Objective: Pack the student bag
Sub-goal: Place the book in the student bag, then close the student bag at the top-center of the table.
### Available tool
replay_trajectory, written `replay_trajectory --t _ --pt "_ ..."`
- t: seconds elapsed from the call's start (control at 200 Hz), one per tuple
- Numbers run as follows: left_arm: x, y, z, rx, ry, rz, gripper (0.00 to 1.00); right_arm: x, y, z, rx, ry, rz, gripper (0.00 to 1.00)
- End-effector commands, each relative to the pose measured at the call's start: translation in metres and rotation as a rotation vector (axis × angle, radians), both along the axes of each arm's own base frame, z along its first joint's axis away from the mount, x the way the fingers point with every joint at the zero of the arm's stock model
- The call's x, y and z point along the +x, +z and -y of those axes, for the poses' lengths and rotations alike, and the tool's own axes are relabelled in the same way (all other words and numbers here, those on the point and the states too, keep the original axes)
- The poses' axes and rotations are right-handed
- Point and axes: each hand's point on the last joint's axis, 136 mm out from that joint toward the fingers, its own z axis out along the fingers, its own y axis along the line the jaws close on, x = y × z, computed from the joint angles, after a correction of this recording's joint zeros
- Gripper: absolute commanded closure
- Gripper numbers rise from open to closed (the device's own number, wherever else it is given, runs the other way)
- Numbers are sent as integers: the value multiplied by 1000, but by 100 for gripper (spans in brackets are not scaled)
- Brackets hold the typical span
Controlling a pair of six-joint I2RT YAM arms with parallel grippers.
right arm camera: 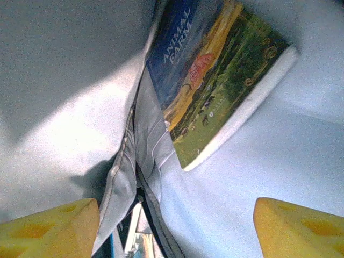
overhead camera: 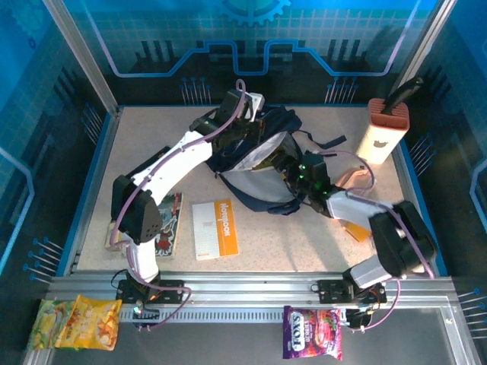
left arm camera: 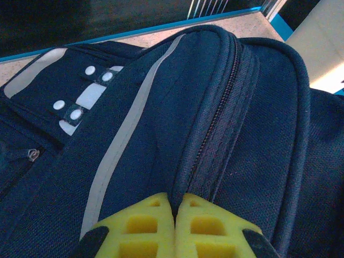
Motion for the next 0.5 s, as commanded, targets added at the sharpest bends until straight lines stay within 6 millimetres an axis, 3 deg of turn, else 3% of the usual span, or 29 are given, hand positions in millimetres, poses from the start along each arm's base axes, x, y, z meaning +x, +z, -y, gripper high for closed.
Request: replay_trajectory --t 0.0,0.1,0.2,0.35,0.495 --pt "11 10 2 -77 24 43 100 -37 -28 49 -217 -91 -104 21" --pt "4 -15 4 -77 0 -14 100 -57 -13 83 -345 -160 -75 18" --pt "-8 -41 7 -85 -24 -84 98 -67 11 102 -466 -170 -14 14" --pt "-27 -64 0 -96 -10 -167 59 -64 42 107 -593 -116 51 8" --pt "-40 -78 -26 -118 83 -225 34 -49 54 90 -651 -5 74 3"
